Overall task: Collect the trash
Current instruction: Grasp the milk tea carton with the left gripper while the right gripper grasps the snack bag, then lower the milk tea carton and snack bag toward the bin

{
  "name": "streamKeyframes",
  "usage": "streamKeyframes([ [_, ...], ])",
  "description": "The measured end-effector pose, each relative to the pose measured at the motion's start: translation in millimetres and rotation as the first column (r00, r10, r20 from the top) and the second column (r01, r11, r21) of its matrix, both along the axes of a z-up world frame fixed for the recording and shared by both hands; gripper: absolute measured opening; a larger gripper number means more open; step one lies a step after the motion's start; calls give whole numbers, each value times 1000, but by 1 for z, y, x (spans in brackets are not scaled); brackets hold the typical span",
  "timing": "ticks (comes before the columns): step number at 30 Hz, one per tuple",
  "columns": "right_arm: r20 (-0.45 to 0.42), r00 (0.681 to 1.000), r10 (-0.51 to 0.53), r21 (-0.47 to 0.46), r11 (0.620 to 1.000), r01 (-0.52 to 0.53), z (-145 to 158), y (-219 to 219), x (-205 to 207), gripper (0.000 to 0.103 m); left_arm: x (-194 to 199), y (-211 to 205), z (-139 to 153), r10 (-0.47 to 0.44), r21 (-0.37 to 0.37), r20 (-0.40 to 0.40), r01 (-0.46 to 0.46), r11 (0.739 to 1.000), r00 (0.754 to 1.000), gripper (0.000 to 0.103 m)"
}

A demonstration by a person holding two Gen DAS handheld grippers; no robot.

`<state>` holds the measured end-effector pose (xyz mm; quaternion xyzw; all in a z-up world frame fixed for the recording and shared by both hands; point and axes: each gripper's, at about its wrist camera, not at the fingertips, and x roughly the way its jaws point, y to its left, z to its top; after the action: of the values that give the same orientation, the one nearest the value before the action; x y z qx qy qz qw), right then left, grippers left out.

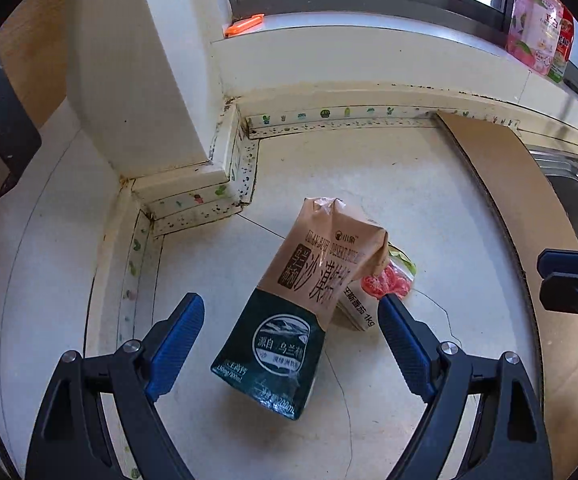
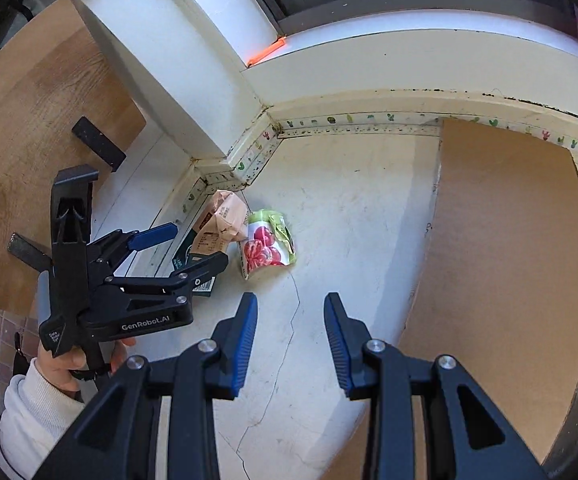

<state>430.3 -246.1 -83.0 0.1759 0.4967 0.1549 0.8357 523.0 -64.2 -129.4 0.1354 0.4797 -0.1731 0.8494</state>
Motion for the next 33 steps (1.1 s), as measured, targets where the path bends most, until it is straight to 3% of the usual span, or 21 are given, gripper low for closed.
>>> streamKeyframes([
  [6,-29,1000,2,6,1000,-1,-15,9,21,35,12,2,-20,13,-17,-37,-14,1000,999,84],
  [8,-35,999,2,3,1000,-2,-19,14,28,35,12,6,-23,30,-47,-39,-32,998,999,62],
  [10,-33,999,2,-10,1000,-3,-22,21,34,44,12,13,-25,68,-66,-47,-71,995,997,44],
  [18,-4,999,35,-128,991,-36,-26,58,69,48,-23,34,-27,228,-89,-37,-230,969,973,43],
  [24,-24,997,72,-220,973,-75,-41,85,84,49,-44,39,-27,280,-52,-26,-281,958,960,43],
  [27,-4,998,66,-222,973,-65,-42,86,79,50,-48,45,-24,309,-54,-19,-310,949,951,43],
  [30,-14,998,61,-240,969,-63,-42,85,72,40,-56,52,-18,321,-62,-16,-321,945,947,43],
  [33,-39,997,68,-226,971,-75,-37,83,57,24,-63,54,-15,316,-75,-28,-317,946,948,43],
])
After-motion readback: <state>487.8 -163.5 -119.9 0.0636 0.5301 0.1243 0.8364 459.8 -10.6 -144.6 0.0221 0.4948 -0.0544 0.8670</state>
